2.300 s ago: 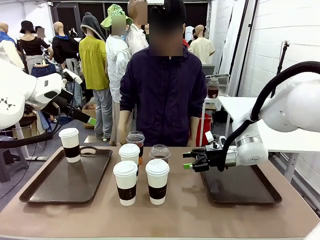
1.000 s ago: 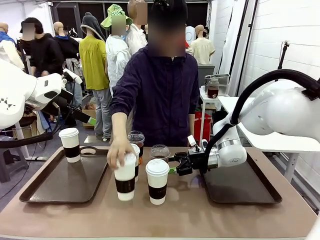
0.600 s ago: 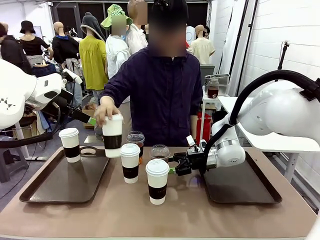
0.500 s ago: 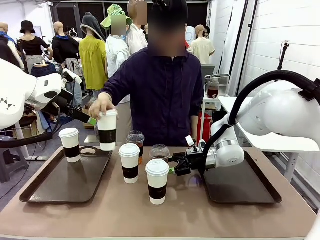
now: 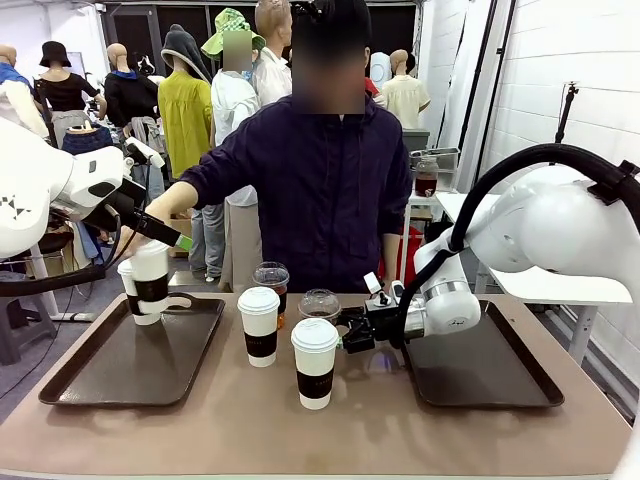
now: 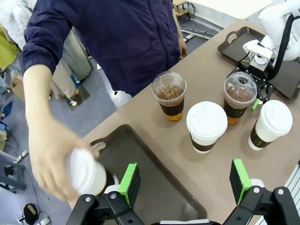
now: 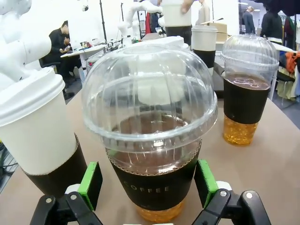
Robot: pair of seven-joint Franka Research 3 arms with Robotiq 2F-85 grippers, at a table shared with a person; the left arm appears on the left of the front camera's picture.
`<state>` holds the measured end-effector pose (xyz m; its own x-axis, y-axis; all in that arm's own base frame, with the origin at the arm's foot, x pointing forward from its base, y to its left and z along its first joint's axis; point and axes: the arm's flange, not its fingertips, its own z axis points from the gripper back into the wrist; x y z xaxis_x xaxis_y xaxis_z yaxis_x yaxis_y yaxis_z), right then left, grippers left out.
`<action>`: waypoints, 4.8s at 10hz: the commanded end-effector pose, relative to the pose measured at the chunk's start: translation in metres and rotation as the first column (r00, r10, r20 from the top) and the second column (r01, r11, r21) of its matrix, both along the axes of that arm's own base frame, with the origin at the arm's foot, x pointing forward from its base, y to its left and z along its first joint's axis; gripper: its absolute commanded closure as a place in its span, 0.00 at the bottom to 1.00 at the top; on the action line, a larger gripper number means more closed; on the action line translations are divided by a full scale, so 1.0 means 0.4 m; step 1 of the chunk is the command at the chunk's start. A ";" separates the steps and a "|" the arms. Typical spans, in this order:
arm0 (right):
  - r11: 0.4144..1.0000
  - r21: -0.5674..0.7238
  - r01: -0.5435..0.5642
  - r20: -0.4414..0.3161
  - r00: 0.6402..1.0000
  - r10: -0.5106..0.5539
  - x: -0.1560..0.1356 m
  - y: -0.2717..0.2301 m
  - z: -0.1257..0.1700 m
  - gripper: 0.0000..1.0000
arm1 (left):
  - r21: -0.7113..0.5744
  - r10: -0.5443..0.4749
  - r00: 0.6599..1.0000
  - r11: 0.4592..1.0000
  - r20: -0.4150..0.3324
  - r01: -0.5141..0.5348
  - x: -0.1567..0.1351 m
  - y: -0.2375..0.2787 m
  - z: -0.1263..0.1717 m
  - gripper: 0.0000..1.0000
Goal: Distribute the coffee onto the tray.
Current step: Pick up one iced Americano and place it on the right Handle tray.
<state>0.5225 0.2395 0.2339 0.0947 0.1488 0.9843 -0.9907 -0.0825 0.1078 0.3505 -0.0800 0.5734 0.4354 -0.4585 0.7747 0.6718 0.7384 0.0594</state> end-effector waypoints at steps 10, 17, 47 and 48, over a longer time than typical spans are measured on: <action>1.000 0.007 -0.031 -0.056 0.998 0.031 0.018 0.043 -0.009 0.29 | -0.005 -0.003 1.000 1.000 -0.004 0.003 -0.001 0.003 0.000 0.00; 0.997 0.019 0.070 -0.060 0.996 -0.069 0.021 -0.131 0.188 0.29 | -0.005 -0.003 1.000 1.000 -0.004 0.003 -0.001 0.003 0.000 0.00; 0.996 0.023 0.087 -0.046 0.995 -0.086 -0.217 -0.651 -0.001 0.29 | -0.005 -0.003 1.000 1.000 -0.004 0.003 -0.001 0.003 0.000 0.00; 0.996 0.015 0.093 -0.046 0.995 -0.092 -0.214 -0.649 0.001 0.29 | -0.005 -0.003 1.000 1.000 -0.004 0.003 -0.001 0.003 0.000 0.00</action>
